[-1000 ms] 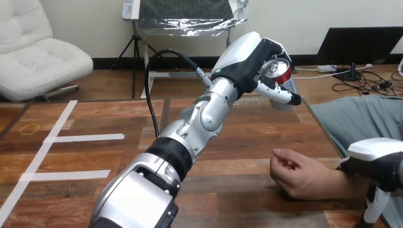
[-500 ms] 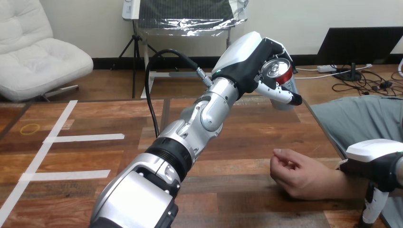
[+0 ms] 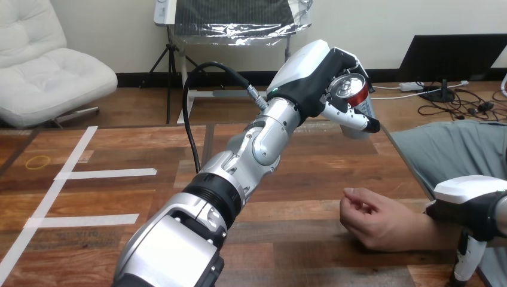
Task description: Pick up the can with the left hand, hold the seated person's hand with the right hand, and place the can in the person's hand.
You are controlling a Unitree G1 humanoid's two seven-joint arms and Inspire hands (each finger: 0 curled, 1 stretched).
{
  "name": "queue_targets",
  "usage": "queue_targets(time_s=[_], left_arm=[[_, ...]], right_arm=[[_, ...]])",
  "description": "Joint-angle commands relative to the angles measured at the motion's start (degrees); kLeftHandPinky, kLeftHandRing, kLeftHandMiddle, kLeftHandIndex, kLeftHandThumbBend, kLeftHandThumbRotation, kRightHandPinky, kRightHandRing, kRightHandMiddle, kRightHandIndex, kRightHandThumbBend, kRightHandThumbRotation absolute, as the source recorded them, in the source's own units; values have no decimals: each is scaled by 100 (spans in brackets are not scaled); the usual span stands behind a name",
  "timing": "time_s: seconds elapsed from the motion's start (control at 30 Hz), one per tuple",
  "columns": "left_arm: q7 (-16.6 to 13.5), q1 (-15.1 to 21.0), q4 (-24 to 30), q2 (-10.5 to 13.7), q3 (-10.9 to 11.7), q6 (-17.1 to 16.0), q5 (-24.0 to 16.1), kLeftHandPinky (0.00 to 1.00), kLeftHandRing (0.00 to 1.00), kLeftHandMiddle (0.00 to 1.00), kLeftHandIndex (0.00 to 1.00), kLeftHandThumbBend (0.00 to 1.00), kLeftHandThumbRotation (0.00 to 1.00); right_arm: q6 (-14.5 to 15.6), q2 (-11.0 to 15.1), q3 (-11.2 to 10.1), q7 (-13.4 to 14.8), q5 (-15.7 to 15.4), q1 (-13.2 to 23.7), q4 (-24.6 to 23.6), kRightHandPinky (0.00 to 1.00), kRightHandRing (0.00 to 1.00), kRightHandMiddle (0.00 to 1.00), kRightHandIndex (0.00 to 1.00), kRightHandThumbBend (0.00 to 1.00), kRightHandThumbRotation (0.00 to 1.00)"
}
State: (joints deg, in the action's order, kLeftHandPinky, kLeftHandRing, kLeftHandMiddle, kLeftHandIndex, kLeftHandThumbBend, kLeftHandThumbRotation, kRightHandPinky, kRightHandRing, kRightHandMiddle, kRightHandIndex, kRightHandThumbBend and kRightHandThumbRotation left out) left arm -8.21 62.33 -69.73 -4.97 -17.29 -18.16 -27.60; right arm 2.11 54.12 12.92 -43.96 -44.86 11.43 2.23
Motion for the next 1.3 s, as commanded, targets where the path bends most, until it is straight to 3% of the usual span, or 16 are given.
queue_targets(time_s=[0.0,0.07,0.23,0.4,0.73,0.93,1.27], left_arm=[[-47,145,120,100,-15,-134,34,35,40,47,46,68,0],[-41,142,122,104,-14,-137,36,35,40,47,46,68,0],[-31,134,125,117,-15,-147,38,34,40,46,46,68,0],[5,127,128,121,11,-140,69,34,39,46,46,68,0],[13,127,133,136,3,-112,51,33,38,45,46,68,0],[34,124,141,137,10,-91,59,33,38,45,46,68,0],[35,112,163,146,10,-94,54,33,38,45,47,68,0]], right_arm=[[39,-170,20,91,77,196,-10,70,71,75,78,73,6],[43,-196,-5,139,115,168,-16,66,67,72,76,73,5],[12,-237,-49,294,197,102,-7,40,43,52,66,74,1],[7,-239,-25,424,214,71,24,28,33,43,59,75,0],[58,-195,54,581,21,40,3,20,28,39,47,74,0],[-69,-173,42,808,-51,-12,48,16,24,35,42,75,0],[-183,-175,-92,990,36,-108,82,12,20,30,34,72,0]])
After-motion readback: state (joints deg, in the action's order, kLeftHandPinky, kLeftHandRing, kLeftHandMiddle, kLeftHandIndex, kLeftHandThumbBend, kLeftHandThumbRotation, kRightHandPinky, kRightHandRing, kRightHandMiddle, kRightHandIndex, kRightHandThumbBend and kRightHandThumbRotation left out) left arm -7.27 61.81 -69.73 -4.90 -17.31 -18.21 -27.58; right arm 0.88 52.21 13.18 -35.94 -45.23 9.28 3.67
